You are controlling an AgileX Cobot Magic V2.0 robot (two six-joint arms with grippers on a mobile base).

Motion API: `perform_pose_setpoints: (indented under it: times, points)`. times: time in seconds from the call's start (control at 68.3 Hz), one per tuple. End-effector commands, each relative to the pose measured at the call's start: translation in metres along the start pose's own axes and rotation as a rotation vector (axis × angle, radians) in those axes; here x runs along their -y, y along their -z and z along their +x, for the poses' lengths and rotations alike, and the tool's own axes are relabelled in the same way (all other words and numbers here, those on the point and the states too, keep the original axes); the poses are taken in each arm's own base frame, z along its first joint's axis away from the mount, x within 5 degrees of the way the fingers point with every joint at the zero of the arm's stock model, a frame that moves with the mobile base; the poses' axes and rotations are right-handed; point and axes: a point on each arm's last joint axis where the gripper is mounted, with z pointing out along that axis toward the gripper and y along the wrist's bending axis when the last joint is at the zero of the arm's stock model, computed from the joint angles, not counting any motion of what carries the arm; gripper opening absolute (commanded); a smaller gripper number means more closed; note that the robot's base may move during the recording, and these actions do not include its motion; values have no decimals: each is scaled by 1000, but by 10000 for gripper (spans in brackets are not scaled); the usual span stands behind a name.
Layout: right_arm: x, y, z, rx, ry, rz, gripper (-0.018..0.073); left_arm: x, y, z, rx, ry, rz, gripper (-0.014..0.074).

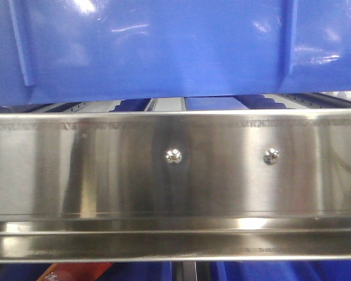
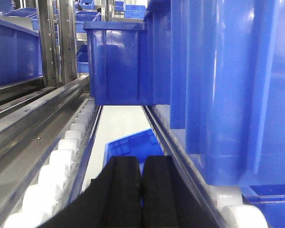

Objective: Move blue bin to conveyor side

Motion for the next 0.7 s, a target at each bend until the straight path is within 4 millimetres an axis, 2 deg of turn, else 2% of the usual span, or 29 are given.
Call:
perform_pose_setpoints:
  times: [0.0, 0.688]
  points:
    - [0, 0, -2, 25, 1, 5, -87, 0, 0, -4, 31, 3, 2, -6]
    - [1, 1, -6, 64, 1, 11, -87, 0, 0, -5, 40, 3, 2, -6]
